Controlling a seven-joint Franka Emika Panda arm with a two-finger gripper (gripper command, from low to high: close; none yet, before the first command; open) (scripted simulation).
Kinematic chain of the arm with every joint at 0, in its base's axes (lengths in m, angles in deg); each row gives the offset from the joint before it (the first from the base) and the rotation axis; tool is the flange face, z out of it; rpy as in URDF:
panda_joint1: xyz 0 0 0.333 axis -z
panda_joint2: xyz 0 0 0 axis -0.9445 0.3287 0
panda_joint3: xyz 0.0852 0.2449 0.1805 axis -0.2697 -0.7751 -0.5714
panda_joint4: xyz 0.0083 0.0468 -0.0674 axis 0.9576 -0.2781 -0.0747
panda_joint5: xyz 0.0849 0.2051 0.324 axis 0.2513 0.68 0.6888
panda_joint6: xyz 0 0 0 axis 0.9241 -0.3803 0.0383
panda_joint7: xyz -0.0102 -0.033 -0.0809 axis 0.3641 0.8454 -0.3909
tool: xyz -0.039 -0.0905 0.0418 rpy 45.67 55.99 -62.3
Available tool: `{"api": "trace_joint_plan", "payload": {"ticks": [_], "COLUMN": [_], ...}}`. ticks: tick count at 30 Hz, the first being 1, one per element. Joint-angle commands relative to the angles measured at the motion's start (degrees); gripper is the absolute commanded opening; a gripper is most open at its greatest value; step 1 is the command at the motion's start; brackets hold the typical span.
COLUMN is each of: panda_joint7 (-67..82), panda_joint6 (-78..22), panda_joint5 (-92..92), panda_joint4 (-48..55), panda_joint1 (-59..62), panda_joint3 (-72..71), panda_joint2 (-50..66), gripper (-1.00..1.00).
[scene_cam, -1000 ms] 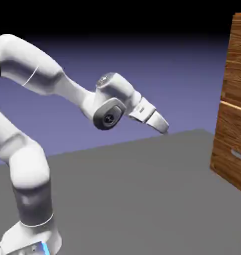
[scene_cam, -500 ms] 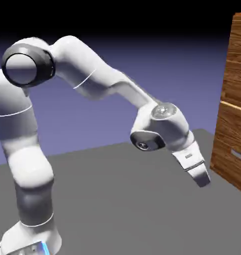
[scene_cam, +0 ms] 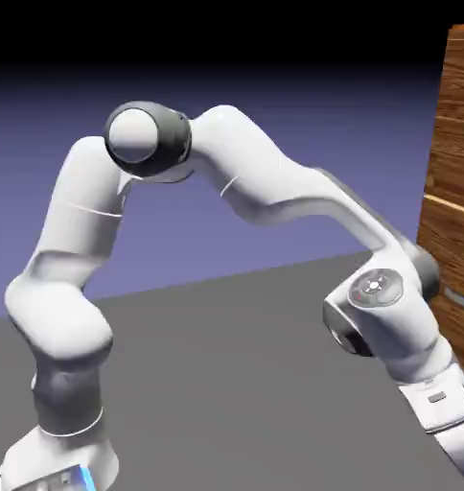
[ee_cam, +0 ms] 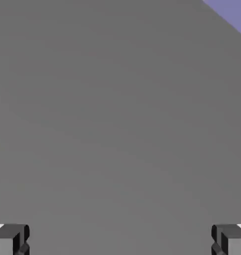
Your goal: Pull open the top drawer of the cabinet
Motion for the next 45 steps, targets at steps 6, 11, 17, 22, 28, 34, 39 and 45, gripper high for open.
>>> {"api": "trace_joint_plan", "payload": {"ticks": [6,11,17,22,28,34,39,45], "panda_joint7": [13.0,23.8,36.8,47.6,60.6,66.9,63.8,60.8], "panda_joint6": [-3.6,-6.5,-10.1,-13.1,-16.6,-17.7,-13.4,-9.2], "panda_joint5": [15.0,27.4,42.4,54.8,69.8,77.6,76.8,76.0], "panda_joint4": [8.1,14.9,23.1,29.9,38.0,44.5,54.8,64.9], "panda_joint1": [-3.7,-6.8,-10.4,-13.5,-17.2,-18.0,-12.4,-6.9], "panda_joint3": [11.4,20.9,32.3,41.9,53.3,59.5,60.1,60.7], "panda_joint2": [12.0,21.9,33.9,43.8,55.8,61.9,60.4,59.0], "gripper": [0.0,0.0,0.0,0.0,0.0,0.0,0.0,-1.0]}}
